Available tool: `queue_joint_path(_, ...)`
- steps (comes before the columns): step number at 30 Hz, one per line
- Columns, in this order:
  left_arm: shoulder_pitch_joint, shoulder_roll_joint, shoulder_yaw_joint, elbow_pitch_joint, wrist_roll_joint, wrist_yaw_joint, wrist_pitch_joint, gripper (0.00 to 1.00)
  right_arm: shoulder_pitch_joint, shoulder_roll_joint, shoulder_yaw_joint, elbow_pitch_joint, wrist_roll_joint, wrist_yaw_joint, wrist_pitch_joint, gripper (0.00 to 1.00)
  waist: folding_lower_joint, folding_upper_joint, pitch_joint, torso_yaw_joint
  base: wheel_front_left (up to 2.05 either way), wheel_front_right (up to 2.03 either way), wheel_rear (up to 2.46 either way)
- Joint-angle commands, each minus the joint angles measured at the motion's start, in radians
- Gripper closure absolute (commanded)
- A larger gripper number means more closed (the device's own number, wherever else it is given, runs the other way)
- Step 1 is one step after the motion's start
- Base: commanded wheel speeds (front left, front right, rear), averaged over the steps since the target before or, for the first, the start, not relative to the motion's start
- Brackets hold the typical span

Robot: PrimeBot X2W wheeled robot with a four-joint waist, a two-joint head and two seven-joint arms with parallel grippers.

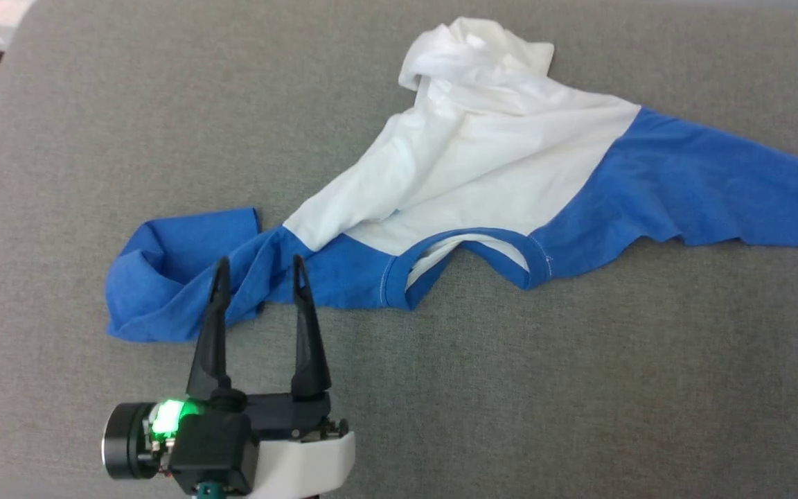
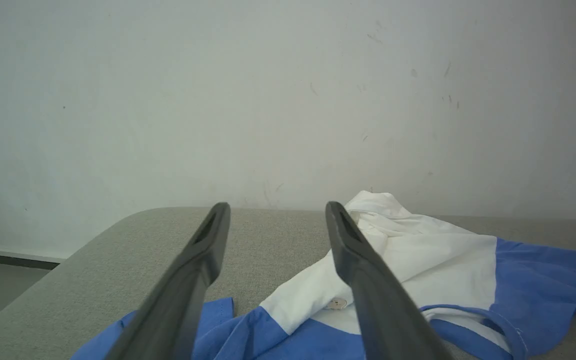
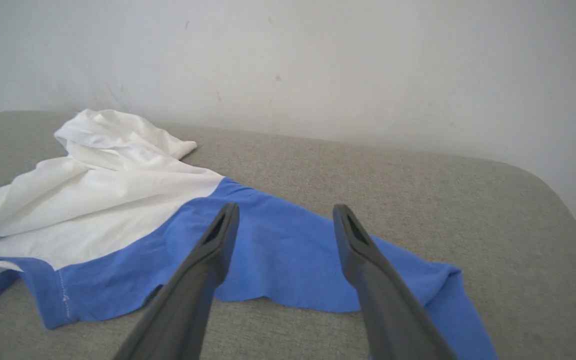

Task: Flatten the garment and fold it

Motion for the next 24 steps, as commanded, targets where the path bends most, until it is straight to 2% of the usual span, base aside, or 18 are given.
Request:
queue_joint_path(1, -0.021, -0.013, 0.006, 0.004, 0.016, -0.011, -0.005, 0.00, -0.042, -0.022, -0.012, 0.026, 0.018, -0.001, 0.036, 0.00, -0.0002, -0.0001, 0.045, -0.008, 0.00, 0.00, 0.00)
queue_joint_path(4, -0.039, -0.038, 0.006, 0.009, 0.038, -0.031, -0.005, 0.00, -0.121, -0.096, -0.023, 0.098, 0.037, -0.001, 0.132, 0.00, -0.0002, -0.0001, 0.082, -0.005, 0.00, 0.00, 0.00)
queue_joint_path(8, -0.062, -0.069, 0.001, 0.018, 0.062, -0.057, -0.005, 0.00, -0.179, -0.170, -0.023, 0.215, 0.041, -0.001, 0.188, 0.00, -0.0002, -0.0001, 0.124, 0.010, 0.00, 0.00, 0.00)
queue_joint_path(15, -0.081, -0.109, -0.002, 0.035, 0.088, -0.092, -0.005, 0.00, -0.196, -0.231, -0.042, 0.392, 0.011, -0.001, 0.229, 0.00, -0.0002, -0.0001, 0.173, 0.043, 0.00, 0.00, 0.00)
queue_joint_path(19, -0.078, -0.119, 0.005, 0.040, 0.096, -0.105, -0.005, 0.00, -0.203, -0.231, -0.020, 0.443, 0.036, -0.001, 0.225, 0.00, -0.0002, -0.0001, 0.186, 0.050, 0.00, 0.00, 0.00)
queue_joint_path(20, -0.077, -0.122, 0.006, 0.041, 0.098, -0.108, -0.005, 0.00, -0.204, -0.229, -0.012, 0.456, 0.044, -0.001, 0.232, 0.15, -0.0002, -0.0001, 0.187, 0.051, 0.00, 0.00, 0.00)
queue_joint_path(21, -0.077, -0.124, 0.007, 0.043, 0.099, -0.113, -0.005, 0.00, -0.205, -0.225, -0.008, 0.467, 0.053, -0.001, 0.239, 0.71, -0.0002, -0.0001, 0.187, 0.051, 0.00, 0.00, 0.00)
queue_joint_path(22, -0.078, -0.127, 0.008, 0.045, 0.100, -0.117, -0.005, 0.00, -0.208, -0.220, -0.011, 0.478, 0.059, -0.001, 0.244, 1.00, -0.0002, -0.0001, 0.185, 0.050, 0.00, 0.00, 0.00)
queue_joint_path(24, -0.079, -0.130, 0.011, 0.050, 0.101, -0.125, -0.005, 0.00, -0.212, -0.214, -0.013, 0.486, 0.061, -0.001, 0.244, 1.00, -0.0002, -0.0001, 0.174, 0.046, 0.00, 0.00, 0.00)
